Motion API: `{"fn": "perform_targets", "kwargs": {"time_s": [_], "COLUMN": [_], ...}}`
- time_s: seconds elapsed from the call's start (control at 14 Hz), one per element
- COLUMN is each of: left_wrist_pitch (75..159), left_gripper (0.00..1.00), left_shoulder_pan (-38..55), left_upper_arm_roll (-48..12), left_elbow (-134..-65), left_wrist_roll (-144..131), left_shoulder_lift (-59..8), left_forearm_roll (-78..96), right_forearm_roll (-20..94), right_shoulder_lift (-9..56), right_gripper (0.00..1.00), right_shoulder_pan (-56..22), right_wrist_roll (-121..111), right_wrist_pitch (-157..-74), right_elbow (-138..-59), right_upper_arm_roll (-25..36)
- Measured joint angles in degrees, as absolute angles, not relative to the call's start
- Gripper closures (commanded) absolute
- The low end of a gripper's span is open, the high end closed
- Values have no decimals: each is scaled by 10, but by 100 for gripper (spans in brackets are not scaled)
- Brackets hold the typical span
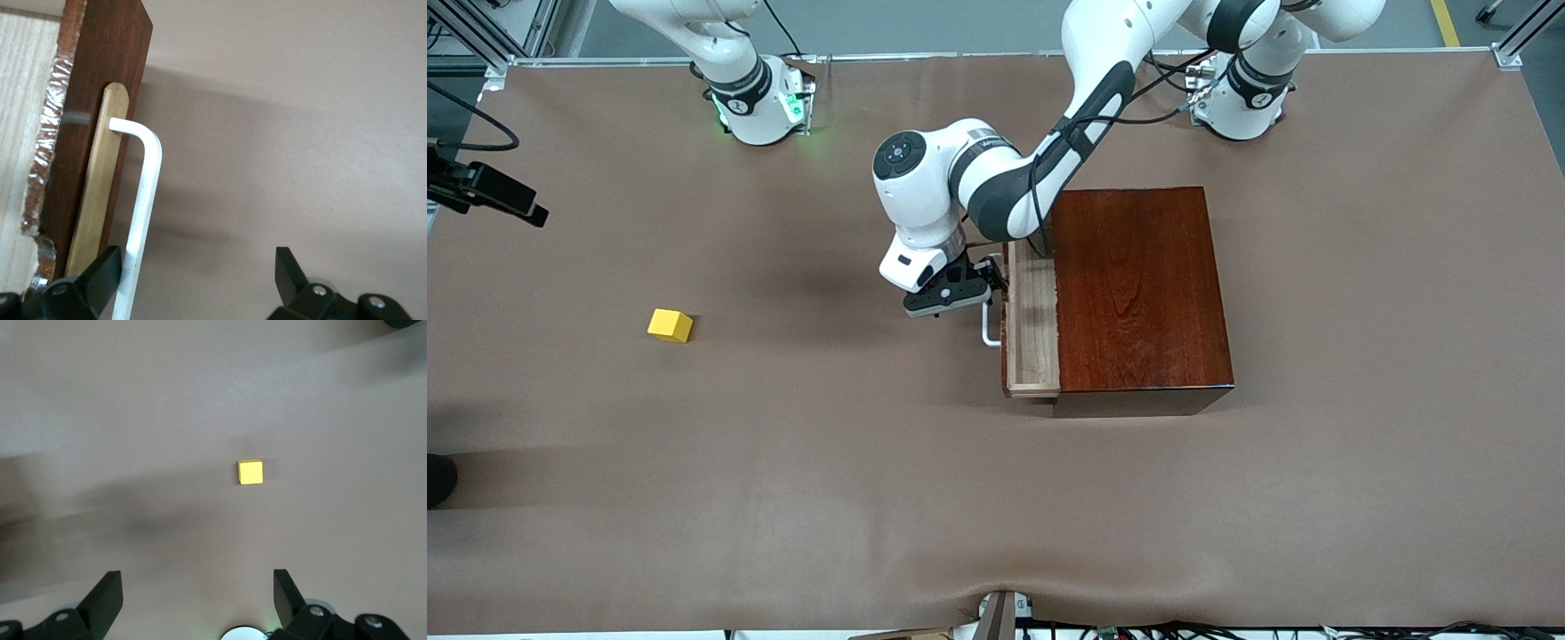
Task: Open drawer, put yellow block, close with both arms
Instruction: 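Pull the drawer open by its handle with the left gripper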
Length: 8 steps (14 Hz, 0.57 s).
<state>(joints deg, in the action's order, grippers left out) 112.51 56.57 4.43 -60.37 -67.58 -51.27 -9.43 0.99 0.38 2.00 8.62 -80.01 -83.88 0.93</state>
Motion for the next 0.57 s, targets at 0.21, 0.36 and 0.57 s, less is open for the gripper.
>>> {"fn": "perform_targets", "kwargs": {"time_s": [0.21,0.36,0.57], "left_wrist_pitch": [1139,1144,1175], "left_gripper": [0,0,0], "left_shoulder_pan": [566,566,566], "left_upper_arm_roll": [42,42,38], "left_elbow": [-605,-605,-606], "left_wrist_roll": [-679,-679,-680], "left_shoulder_lift": [-513,-513,-514], "left_forearm_roll": [-91,-88,-75], "right_forearm_roll": [10,10,10], "right_shoulder_lift": [4,4,6], "right_gripper": [0,0,0], "right_shoulder_pan": [20,20,20], "right_wrist_roll": [86,86,86], "right_wrist_pitch": [-800,-800,-800], "right_elbow": [-839,-839,-839], "right_upper_arm_roll": [9,9,10]}}
